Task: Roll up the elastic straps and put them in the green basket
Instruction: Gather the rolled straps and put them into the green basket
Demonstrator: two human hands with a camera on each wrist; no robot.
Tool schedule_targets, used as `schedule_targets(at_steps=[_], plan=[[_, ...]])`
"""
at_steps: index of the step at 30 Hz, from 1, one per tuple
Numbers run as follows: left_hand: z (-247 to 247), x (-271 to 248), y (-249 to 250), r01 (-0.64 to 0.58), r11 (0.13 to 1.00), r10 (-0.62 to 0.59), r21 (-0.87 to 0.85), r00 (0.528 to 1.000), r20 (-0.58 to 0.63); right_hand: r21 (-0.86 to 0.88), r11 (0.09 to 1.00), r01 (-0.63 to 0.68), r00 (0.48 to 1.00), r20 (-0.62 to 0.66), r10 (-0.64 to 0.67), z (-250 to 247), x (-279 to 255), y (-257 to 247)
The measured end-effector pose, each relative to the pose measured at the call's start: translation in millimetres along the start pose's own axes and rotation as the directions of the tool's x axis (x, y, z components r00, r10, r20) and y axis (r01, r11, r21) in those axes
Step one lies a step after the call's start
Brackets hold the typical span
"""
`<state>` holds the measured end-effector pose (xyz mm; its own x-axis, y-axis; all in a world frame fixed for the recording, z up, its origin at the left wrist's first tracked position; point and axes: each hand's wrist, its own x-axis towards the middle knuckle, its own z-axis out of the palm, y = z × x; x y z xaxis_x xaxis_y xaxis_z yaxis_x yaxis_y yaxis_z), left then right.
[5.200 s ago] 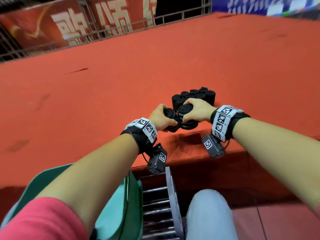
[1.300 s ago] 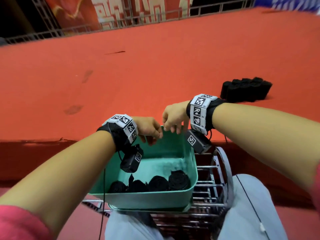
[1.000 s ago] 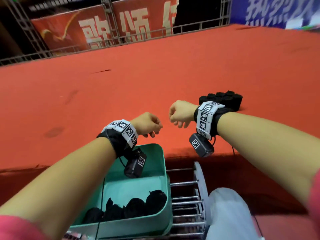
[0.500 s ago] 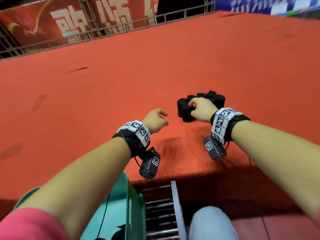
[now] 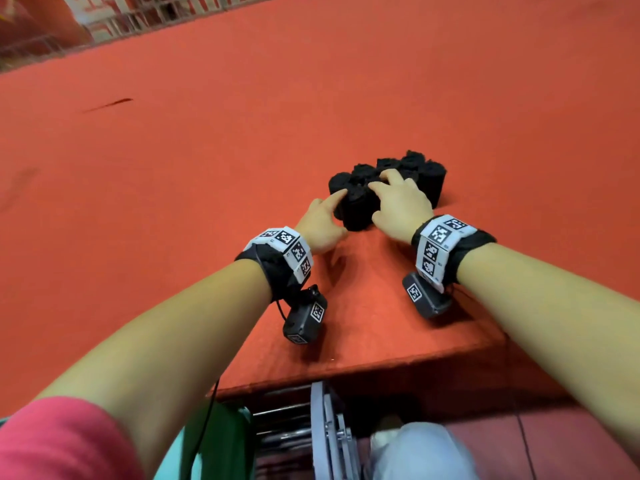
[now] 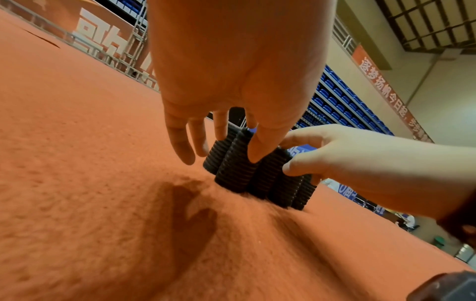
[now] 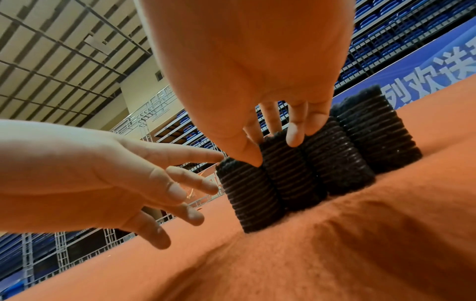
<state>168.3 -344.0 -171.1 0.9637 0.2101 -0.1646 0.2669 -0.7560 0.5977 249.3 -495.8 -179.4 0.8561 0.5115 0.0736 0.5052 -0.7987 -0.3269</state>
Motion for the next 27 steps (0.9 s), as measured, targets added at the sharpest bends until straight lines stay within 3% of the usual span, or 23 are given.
schedule_targets(at_steps=[5, 16, 22, 27], plan=[[9.0, 10.2, 2.7, -0.033, 0.996, 0.036, 0.079, 0.998, -0.044, -0.005, 0.998, 0.059, 0.997, -0.041, -0.059, 3.9, 0.8, 1.2], [27.6, 4.1, 2.7, -0.098, 0.995, 0.091, -0.015, 0.963, -0.255, 0.041, 0.992, 0.118, 0.988, -0.105, -0.113, 3.6, -8.6, -0.3], [8.8, -17.7, 4.3, -0.096, 0.995, 0.090, -0.016, 0.973, -0.215, 0.041, 0.991, 0.126, 0.991, -0.057, -0.124, -7.1, -27.7, -16.8], [-31.9, -65.3, 9.6, -0.063, 0.998, 0.060, -0.005, 0.974, -0.219, 0.057, 0.985, 0.160, 0.987, -0.009, -0.160, -32.4, -58.1, -61.8]])
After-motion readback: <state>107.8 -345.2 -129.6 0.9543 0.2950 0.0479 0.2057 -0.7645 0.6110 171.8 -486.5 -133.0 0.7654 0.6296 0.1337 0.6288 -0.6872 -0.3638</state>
